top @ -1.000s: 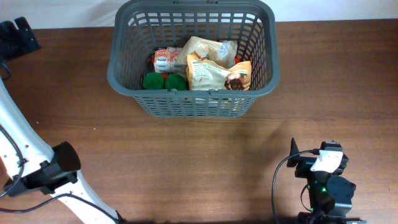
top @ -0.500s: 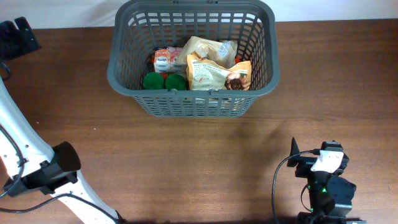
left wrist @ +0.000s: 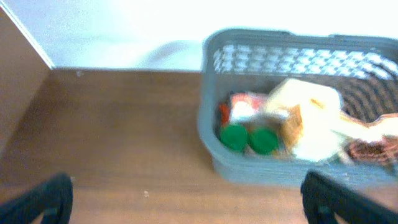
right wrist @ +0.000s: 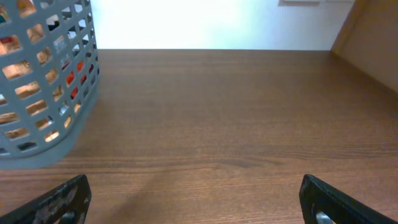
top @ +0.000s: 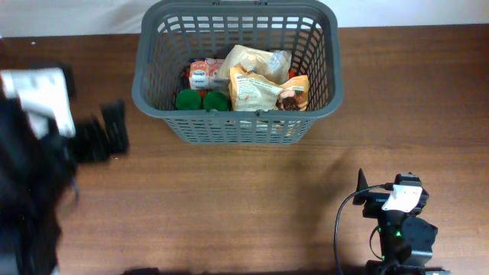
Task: Pack container
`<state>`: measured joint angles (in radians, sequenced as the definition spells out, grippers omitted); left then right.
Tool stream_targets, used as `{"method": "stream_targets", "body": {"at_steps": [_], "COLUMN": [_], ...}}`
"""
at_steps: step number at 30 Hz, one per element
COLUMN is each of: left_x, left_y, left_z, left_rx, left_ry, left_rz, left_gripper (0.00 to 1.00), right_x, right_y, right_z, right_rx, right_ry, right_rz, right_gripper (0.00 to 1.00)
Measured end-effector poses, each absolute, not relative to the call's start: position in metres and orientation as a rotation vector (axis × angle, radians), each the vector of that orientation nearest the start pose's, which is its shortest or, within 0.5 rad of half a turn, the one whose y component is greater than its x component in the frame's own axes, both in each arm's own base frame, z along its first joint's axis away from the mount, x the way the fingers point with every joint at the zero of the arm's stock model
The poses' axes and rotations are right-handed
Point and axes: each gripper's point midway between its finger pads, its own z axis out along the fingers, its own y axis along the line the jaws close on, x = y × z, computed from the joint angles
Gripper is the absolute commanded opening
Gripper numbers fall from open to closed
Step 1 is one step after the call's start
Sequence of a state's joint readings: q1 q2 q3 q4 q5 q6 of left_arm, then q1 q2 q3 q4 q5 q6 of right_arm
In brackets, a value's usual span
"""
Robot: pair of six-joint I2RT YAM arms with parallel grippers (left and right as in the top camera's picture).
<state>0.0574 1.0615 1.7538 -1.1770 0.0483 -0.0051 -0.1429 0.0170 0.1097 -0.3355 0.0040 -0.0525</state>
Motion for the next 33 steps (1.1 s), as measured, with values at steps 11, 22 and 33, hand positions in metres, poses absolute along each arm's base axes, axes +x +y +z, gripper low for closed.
{"method": "stream_targets", "body": {"at_steps": [11,22,33], "left_x": [0.233,0.234,0.234], "left_y": [-0.013,-0.017,-0.031], "left_z": [0.272,0.161,0.146], "left_rx": [0.048,0.063,0.114], "left_ry": [1.703,1.77,1.776], "left_rz": [-0.058,-0.07,-0.11], "left_gripper": [0.99,0.99,0.99], "right_x": [0.231,0.231,0.231], "right_y": [-0.034,-0.034,-0.034], "right_z": [0.141,0.141,0.141], "right_rx": [0.085,0.085,0.085], "right_ry": [1.812,1.812,1.812], "right_rz": [-0.142,-0.142,-0.142], "right_gripper": [0.99,0.99,0.99]}}
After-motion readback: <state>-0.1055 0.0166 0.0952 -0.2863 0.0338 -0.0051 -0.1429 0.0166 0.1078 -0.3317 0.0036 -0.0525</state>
